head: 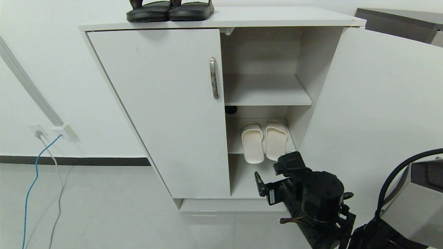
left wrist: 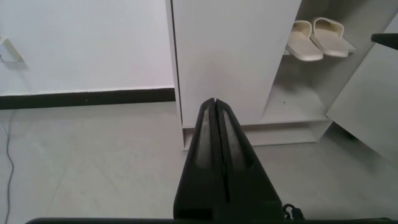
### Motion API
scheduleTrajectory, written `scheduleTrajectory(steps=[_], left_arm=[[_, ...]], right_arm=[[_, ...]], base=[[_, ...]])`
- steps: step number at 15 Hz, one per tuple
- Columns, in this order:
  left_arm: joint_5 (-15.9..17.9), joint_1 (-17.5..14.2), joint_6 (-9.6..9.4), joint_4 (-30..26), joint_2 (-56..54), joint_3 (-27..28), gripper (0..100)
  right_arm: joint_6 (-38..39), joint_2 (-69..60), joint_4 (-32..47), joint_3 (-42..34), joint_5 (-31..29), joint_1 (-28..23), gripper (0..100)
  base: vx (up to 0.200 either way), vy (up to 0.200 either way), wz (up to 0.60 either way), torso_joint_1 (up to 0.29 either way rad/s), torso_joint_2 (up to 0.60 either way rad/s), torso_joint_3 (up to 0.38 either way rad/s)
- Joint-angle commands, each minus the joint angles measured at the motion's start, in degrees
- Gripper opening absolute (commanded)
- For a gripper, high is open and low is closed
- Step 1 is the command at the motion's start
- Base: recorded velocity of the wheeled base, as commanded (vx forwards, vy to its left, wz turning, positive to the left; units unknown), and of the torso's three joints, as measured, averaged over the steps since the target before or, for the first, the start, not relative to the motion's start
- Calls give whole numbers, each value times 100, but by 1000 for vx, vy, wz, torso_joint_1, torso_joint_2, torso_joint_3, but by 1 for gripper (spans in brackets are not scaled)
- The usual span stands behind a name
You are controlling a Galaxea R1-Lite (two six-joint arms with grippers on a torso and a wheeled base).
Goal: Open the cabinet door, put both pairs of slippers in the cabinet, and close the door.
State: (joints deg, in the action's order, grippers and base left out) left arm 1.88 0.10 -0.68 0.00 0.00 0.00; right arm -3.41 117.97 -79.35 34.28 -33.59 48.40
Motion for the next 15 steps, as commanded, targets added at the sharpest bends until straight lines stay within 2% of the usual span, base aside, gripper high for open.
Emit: scheduleTrajectory(steps=[1, 6, 15], left_arm=[[6, -1, -2, 0, 9, 9, 0], [6, -1, -2, 0, 9, 0, 0], [-3, -1, -2, 0, 9, 0, 0]], right_arm=[[-1, -2, -2, -9, 1, 3, 100], [-1, 7, -2, -35, 1, 3, 100], [7, 7, -195, -115, 1, 3, 100]], base=[[0, 0, 0, 0, 0, 0], [0, 0, 0, 0, 1, 12], [0, 0, 0, 2, 2, 185]])
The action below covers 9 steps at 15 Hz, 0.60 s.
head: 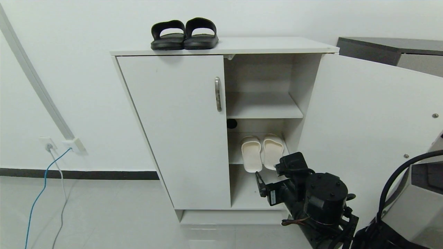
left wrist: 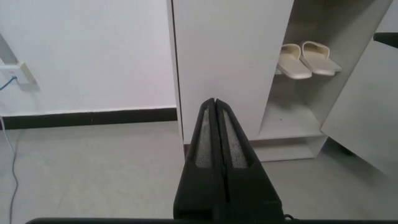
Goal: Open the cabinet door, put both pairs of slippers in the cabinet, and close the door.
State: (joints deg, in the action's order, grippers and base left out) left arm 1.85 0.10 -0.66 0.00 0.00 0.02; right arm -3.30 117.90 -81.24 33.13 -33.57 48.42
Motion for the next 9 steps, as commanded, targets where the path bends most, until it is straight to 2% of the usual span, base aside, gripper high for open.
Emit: scheduleTrajectory(steps=[1, 5, 9], left_arm=[[-1, -1, 4, 0, 0, -2, 0], [-27, -1, 31, 0, 0, 6, 0], [-27, -1, 39, 0, 0, 6, 0]], right_arm=[[14, 14, -24, -9, 0, 1, 100], [5, 23, -164, 0, 0, -8, 100], [5, 41, -173, -9, 0, -8, 100]], base=[[0, 0, 0, 7, 2, 203], [0, 0, 0, 2, 5, 97], [0, 0, 0, 0, 0, 0]])
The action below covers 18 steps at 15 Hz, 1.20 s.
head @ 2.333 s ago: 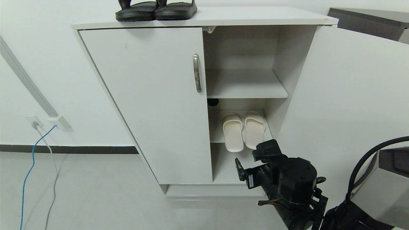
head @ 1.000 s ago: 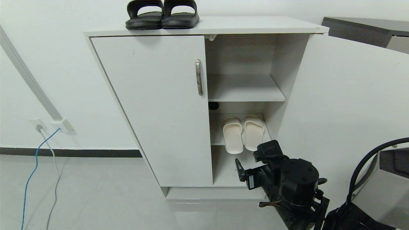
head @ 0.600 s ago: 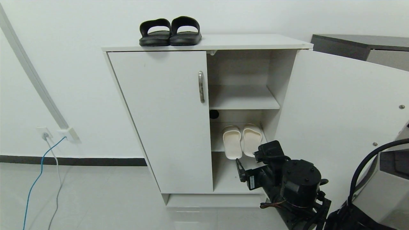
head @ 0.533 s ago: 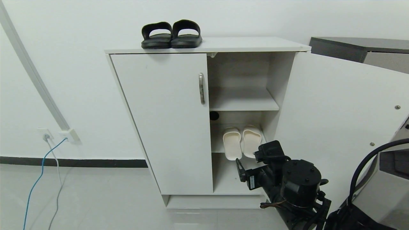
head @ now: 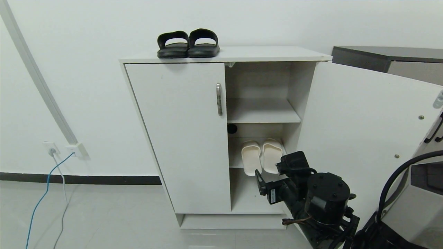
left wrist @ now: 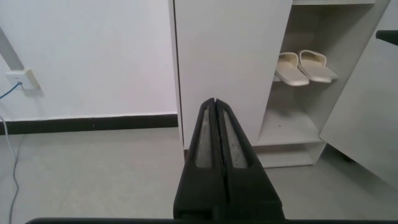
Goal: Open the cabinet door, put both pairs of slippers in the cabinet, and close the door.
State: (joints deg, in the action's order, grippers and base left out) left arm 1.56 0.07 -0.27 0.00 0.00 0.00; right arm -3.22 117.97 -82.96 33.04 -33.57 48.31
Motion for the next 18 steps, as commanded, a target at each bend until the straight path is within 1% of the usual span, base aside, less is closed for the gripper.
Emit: scheduleTrajectory(steps=[1, 3, 18], left_arm=[[2, 1, 0, 0, 0, 0, 0], [2, 1, 0, 0, 0, 0, 0], [2, 1, 0, 0, 0, 0, 0]], right_arm=[[-3, 33, -1, 1, 0, 3, 100], [-3, 33, -1, -8, 0, 3, 100], [5, 24, -36, -25, 0, 3, 100]], base=[[0, 0, 0, 0, 0, 0], [0, 0, 0, 0, 0, 0], [0, 200, 0, 3, 3, 4]])
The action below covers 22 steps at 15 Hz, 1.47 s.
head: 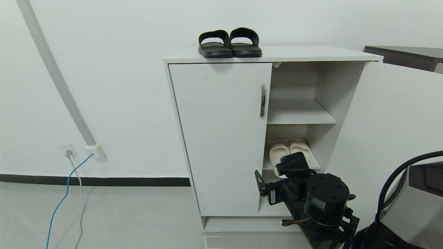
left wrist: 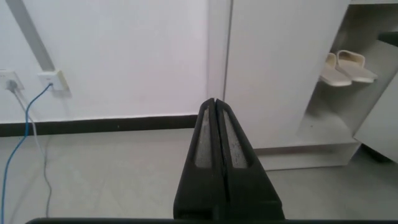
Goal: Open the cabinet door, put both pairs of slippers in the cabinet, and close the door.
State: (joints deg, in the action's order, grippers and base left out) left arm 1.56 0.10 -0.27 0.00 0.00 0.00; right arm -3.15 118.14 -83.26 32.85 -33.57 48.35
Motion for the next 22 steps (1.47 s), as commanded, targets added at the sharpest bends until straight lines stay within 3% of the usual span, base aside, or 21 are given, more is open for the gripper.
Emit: scheduleTrajectory(steps=[1, 6, 22], left_arm=[[2, -1, 9, 0, 0, 0, 0], [-7, -1, 36, 9, 0, 0, 0], [-86, -1, 97, 9, 0, 0, 0]], right_arm=[[-2, -1, -23, -25, 0, -1, 100], [-2, -19, -155, -121, 0, -54, 100], [-116, 51, -674, -288, 0, -273, 100]], base=[[0, 200, 0, 7, 2, 7], [0, 200, 0, 1, 1, 2], [0, 0, 0, 0, 0, 0]])
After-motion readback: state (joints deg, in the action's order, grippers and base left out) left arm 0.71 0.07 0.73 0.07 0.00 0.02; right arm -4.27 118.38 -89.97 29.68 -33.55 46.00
